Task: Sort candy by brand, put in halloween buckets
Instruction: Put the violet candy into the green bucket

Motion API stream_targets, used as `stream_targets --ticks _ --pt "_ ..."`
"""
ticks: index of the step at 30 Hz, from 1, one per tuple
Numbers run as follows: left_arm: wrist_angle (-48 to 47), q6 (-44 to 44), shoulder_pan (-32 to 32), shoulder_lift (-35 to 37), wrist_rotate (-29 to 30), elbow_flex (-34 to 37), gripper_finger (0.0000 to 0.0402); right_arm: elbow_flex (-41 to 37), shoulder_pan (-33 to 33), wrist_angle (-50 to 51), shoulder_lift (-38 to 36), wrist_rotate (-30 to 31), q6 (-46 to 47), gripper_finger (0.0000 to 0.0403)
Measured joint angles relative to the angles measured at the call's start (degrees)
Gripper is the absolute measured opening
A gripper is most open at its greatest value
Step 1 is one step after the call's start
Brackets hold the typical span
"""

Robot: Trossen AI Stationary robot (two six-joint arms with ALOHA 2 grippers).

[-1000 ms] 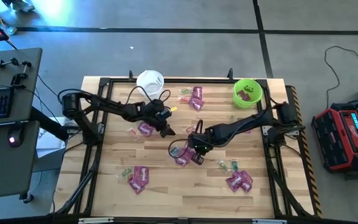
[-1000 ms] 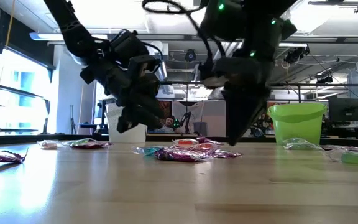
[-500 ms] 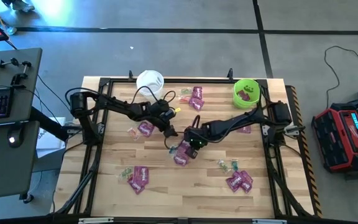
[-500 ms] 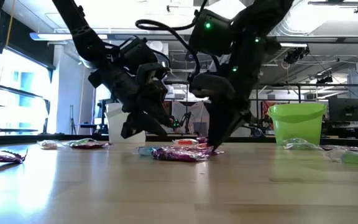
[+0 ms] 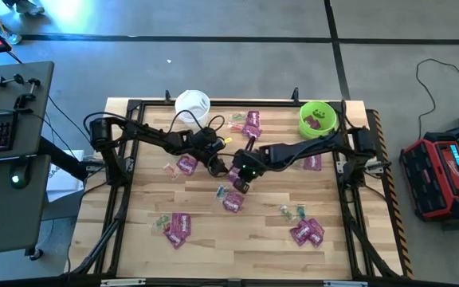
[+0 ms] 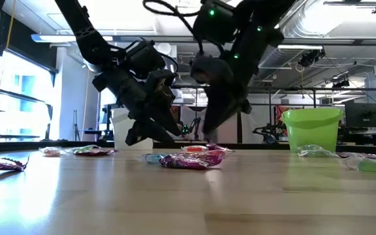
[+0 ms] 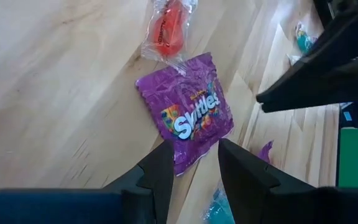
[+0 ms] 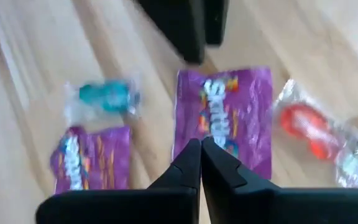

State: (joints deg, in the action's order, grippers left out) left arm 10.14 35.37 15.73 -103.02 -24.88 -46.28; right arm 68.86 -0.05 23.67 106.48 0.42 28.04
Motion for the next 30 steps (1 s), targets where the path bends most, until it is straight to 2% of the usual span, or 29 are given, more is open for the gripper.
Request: stream_targets --ticks 8,15,24,30 --pt "0.4 3.4 0.3 -1.2 0.2 0.0 0.0118 -2.8 0.9 2.5 1.9 1.0 -1.3 0.0" --pt "1.2 5.0 0.8 -4.6 -0.7 -0.2 0.0118 -4.0 0.4 -3.3 4.0 0.5 -1.1 0.0" --pt "3.1 4.9 0.8 -4.8 -2.0 -0.2 0.0118 -4.0 -0.4 -8.8 6.1 0.1 0.3 0.0" --pt "1.3 4.8 1.0 -4.5 -0.3 -0.1 0.0118 -3.9 -0.9 -10.3 7.4 -0.2 0.5 0.0"
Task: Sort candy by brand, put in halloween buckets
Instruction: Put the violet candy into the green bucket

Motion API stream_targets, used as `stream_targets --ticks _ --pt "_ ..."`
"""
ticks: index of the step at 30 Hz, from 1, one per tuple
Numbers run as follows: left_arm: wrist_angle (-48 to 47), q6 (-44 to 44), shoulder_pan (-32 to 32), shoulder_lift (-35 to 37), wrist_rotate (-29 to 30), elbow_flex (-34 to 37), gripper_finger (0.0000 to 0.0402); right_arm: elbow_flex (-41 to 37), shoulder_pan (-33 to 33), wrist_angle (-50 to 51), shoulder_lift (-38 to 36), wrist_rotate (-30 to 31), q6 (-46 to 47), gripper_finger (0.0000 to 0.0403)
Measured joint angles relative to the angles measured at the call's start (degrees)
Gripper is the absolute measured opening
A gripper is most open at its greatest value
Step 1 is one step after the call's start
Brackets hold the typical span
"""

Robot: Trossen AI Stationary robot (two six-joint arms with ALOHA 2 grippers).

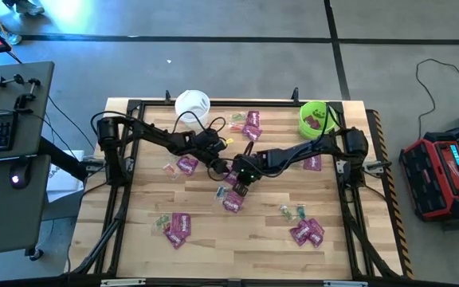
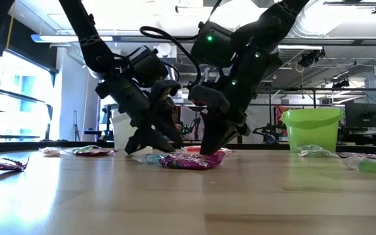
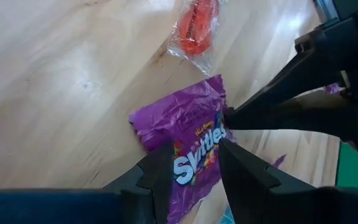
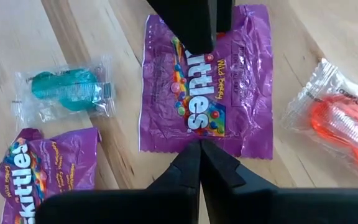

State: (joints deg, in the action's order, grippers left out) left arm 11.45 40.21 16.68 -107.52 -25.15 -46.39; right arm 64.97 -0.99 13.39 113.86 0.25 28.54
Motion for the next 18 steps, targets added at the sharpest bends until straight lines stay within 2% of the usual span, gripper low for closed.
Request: stream_targets --ticks 4,9,18 --pt "-5.3 -2.8 0.6 2.0 1.1 -0.9 0.0118 0.0 0.0 0.0 0.1 0.2 0.0 0.0" --pt "-12.2 -8.4 0.7 4.3 6.1 -3.9 0.0118 0.0 -0.1 -0.1 0.1 0.3 0.0 0.0" --pt "-12.1 -8.8 0.7 1.1 3.7 -4.4 0.0118 -0.1 -0.1 -1.5 0.2 1.2 0.0 0.0"
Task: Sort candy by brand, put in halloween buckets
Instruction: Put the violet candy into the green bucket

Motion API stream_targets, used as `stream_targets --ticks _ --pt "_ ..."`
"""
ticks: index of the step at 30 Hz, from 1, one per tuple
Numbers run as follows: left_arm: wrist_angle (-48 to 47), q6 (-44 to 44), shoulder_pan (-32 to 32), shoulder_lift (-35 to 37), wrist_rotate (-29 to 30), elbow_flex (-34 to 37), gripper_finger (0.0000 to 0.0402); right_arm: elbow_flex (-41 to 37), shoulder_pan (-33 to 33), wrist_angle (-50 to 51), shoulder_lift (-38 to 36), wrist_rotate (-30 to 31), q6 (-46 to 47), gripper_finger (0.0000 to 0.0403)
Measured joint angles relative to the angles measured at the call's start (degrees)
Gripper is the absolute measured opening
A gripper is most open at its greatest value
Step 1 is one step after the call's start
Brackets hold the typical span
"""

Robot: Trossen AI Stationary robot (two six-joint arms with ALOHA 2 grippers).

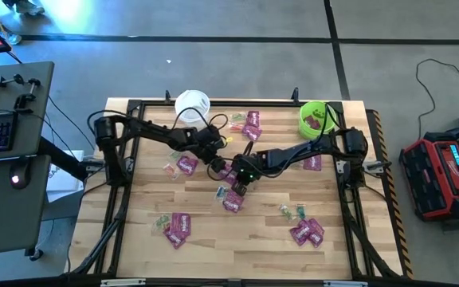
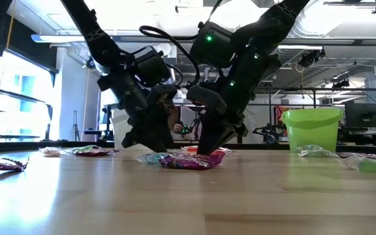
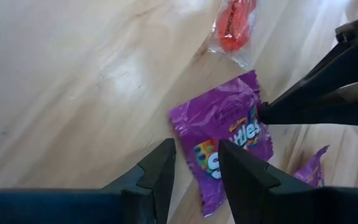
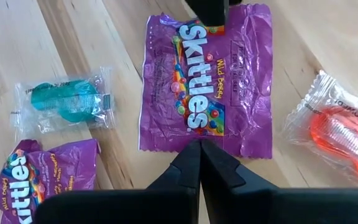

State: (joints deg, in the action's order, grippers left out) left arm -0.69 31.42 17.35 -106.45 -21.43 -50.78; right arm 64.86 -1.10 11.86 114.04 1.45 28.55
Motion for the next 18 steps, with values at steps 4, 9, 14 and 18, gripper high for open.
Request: stream_targets --ticks 4,9,14,18 --pt "1.5 -0.2 -0.2 -0.1 -0.7 0.1 0.0118 0.0 0.0 -0.2 0.0 0.1 -0.1 0.0" --pt "3.3 -0.7 -0.3 -0.7 -3.2 0.1 0.0118 -0.1 -0.1 -1.9 0.0 0.3 -0.1 0.0" --pt "5.0 -1.6 -1.1 -0.9 -7.1 0.2 0.0118 -0.1 -0.7 -3.2 0.1 0.6 0.6 0.0" --pt "6.8 -1.7 -1.4 -0.9 -10.0 0.2 0.0118 -0.1 -1.1 -3.5 0.1 0.6 0.6 0.0"
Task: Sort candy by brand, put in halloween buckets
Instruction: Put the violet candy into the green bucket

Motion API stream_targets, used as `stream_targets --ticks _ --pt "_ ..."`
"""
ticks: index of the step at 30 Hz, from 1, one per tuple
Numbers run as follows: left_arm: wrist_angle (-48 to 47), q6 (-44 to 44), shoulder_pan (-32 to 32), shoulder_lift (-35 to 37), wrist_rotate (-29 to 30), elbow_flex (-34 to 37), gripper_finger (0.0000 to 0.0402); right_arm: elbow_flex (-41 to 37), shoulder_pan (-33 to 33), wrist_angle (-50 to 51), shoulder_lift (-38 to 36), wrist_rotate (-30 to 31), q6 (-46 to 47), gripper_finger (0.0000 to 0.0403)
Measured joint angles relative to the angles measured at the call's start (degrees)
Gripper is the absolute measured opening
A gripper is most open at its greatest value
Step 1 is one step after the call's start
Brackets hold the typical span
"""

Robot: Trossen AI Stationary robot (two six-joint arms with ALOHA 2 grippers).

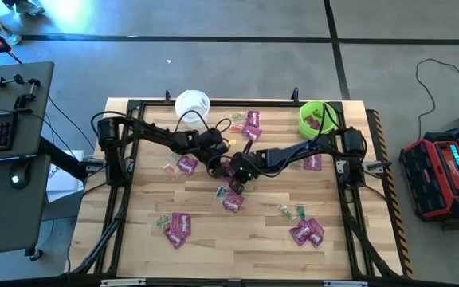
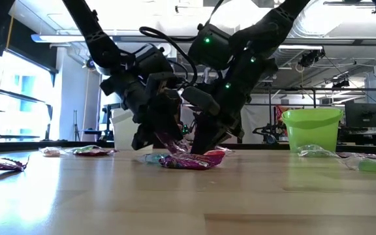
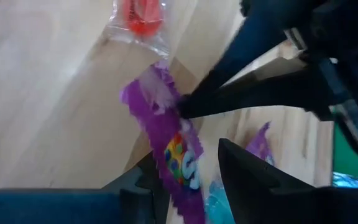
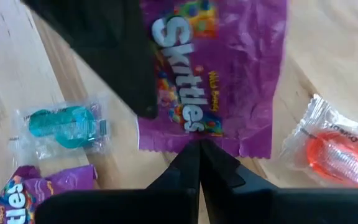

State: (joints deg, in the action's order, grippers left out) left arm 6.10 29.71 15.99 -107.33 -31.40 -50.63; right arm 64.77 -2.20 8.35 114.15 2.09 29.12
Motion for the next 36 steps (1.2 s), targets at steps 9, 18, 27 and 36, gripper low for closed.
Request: stream_targets --ticks 9,18,27,36 --pt "-1.4 -0.9 1.4 0.0 -0.2 0.0 0.006 0.0 0.0 0.2 -0.2 0.5 0.0 0.0" --pt "-1.4 -1.5 4.4 1.0 -0.9 0.0 0.0011 -0.2 -0.2 7.1 -6.4 1.1 2.1 0.0035" --pt "1.9 -3.9 7.4 7.6 -4.6 -0.1 0.0007 -0.1 -0.1 13.0 -16.3 4.9 8.8 0.0118" --pt "3.3 -9.5 11.0 15.4 -7.5 -0.1 0.0006 -0.1 -1.8 8.0 -22.0 6.9 6.8 0.0134"
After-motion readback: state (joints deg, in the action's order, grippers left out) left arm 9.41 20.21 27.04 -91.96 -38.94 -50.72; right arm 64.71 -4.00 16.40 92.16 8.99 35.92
